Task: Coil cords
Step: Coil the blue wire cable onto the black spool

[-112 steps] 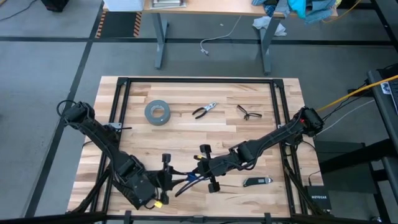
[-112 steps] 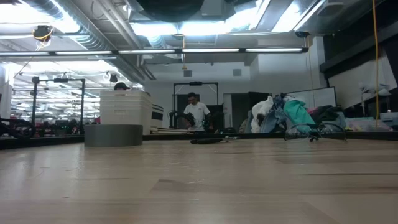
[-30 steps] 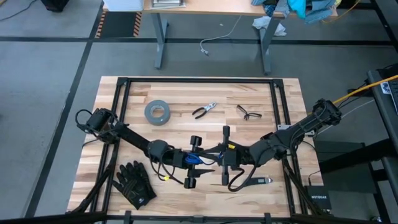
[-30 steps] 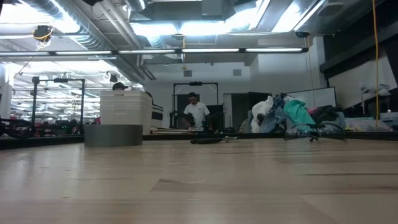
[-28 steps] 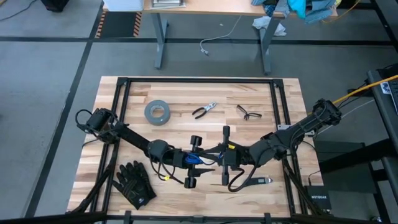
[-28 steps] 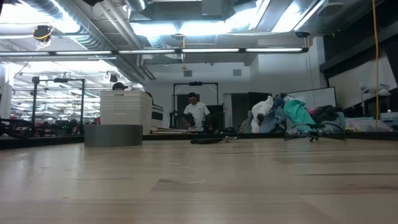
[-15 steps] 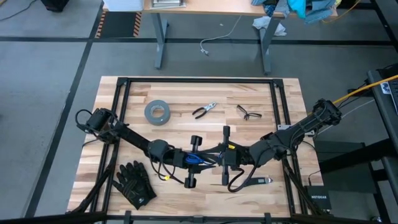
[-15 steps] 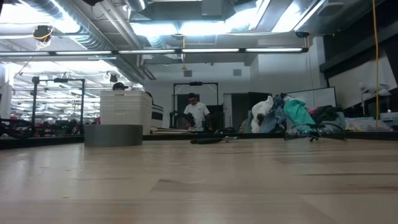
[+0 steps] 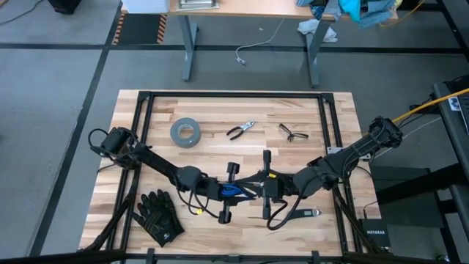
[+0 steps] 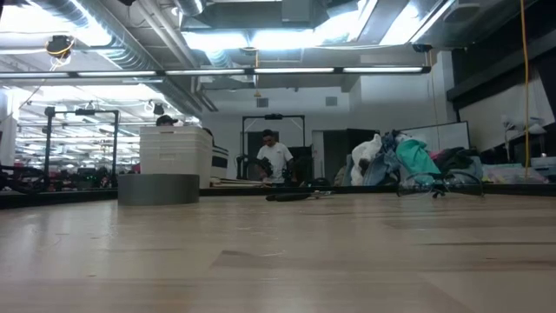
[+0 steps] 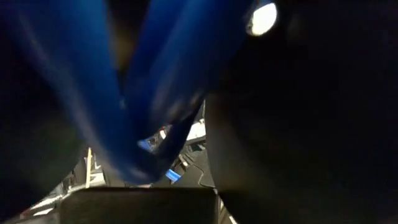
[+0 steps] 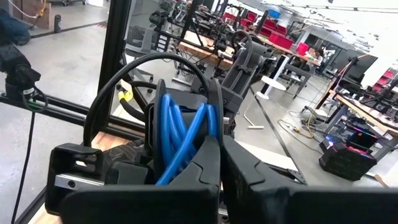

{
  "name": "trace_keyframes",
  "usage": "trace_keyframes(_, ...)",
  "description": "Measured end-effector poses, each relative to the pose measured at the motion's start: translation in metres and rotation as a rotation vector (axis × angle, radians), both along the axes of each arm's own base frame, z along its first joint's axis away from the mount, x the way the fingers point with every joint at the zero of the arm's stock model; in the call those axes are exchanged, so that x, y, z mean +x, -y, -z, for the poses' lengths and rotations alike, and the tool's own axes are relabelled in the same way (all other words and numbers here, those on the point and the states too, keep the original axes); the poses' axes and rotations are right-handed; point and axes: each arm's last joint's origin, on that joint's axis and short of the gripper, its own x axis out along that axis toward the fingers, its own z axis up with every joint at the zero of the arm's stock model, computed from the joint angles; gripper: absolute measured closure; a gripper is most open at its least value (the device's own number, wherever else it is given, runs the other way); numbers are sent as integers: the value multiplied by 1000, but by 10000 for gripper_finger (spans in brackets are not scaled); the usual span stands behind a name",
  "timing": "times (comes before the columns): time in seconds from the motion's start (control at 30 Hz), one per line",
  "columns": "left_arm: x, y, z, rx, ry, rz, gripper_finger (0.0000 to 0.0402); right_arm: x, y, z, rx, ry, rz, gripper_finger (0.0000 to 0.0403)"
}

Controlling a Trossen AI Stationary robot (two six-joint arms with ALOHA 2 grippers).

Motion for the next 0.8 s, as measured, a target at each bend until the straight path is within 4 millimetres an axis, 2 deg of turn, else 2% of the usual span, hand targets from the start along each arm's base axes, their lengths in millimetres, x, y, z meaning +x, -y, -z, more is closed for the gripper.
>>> trace_keyframes(0.17, 1, 0, 2, 13, -20, -13, 396, -2, 1, 1, -10, -19, 1, 400)
trace_keyframes(0.8, 0, 3, 7, 80, -85, -247, 390, -18, 3, 0, 3, -96, 58, 400)
